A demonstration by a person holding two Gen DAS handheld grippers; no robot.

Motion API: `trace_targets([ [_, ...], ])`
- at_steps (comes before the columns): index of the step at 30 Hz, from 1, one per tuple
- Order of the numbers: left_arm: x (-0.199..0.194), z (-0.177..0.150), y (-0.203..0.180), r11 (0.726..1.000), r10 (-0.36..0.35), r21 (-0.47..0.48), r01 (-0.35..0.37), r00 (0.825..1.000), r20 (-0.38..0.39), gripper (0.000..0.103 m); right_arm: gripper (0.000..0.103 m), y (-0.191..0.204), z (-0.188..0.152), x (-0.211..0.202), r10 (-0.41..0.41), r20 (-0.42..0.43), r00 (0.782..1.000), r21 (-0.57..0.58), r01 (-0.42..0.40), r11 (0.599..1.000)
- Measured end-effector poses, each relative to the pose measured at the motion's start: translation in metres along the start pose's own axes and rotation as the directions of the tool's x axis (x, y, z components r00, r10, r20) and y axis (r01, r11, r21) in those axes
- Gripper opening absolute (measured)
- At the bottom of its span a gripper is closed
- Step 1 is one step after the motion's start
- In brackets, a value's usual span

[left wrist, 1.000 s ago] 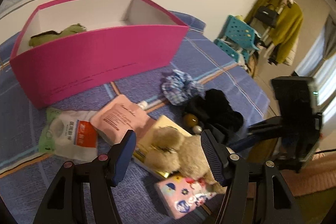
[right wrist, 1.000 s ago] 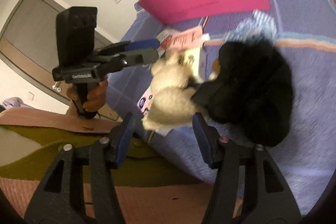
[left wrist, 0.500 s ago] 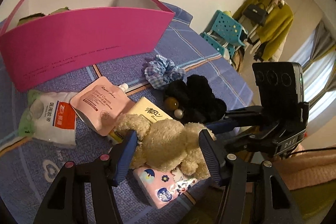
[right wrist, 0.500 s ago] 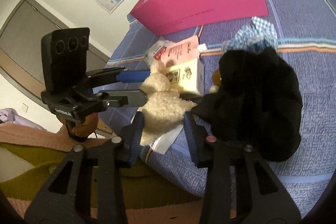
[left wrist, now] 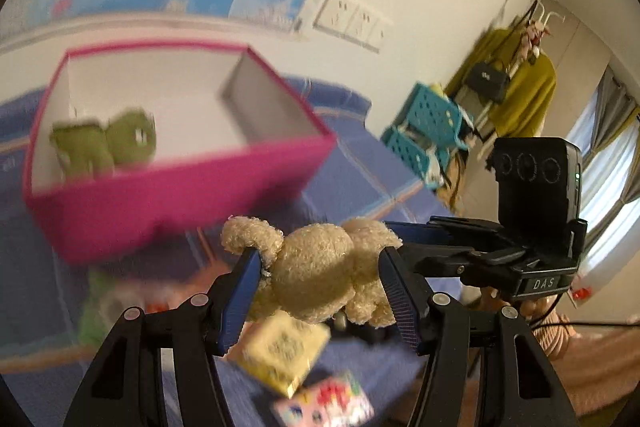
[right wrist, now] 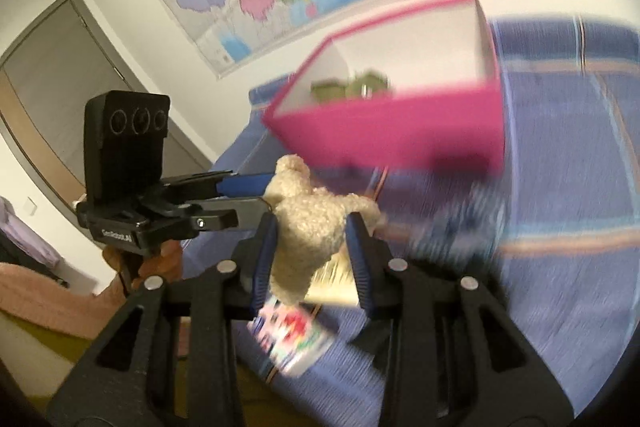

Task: Organize soft objects
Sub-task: 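Lower the teddy bear into the pink box and open the left gripper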

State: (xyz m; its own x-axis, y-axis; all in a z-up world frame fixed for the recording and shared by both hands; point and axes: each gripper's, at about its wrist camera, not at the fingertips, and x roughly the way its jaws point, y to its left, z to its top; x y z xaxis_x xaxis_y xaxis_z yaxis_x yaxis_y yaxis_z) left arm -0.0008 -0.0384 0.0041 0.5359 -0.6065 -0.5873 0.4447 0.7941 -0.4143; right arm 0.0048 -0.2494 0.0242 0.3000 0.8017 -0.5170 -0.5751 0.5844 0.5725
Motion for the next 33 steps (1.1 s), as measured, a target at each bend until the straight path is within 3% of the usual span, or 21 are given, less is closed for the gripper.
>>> trace_targets([
  [7, 0.004, 0.063, 0.004, 0.998, 0.062, 0.013, -0.064, 0.994, 0.092, 0.061, 0.036, -0.011, 0.067, 0.003, -0.03, 0.081, 0.996, -0.046, 0.034, 0.998],
  [14, 0.025, 0.099, 0.027, 0.997, 0.064, -0.045, -0.06, 0.993, 0.098, 0.063, 0.036, -0.03, 0.111, 0.014, -0.067, 0.094, 0.993, -0.045, 0.071, 0.996],
  [19, 0.049, 0.104, 0.044, 0.992, 0.074, -0.104, -0.067, 0.995, 0.061, 0.063, 0.036, -0.05, 0.127, 0.024, -0.083, 0.078, 0.993, -0.014, 0.085, 0.996],
  [27, 0.094, 0.095, 0.069, 0.98, 0.093, -0.172, -0.104, 0.993, -0.073, 0.063, 0.036, -0.073, 0.13, 0.047, -0.167, 0.026, 0.986, 0.017, 0.167, 0.986],
  [33, 0.096, 0.083, 0.08, 0.971, 0.115, -0.2, -0.133, 0.988, -0.099, 0.065, 0.037, -0.076, 0.122, 0.043, -0.21, 0.034, 0.977, 0.02, 0.21, 0.978],
])
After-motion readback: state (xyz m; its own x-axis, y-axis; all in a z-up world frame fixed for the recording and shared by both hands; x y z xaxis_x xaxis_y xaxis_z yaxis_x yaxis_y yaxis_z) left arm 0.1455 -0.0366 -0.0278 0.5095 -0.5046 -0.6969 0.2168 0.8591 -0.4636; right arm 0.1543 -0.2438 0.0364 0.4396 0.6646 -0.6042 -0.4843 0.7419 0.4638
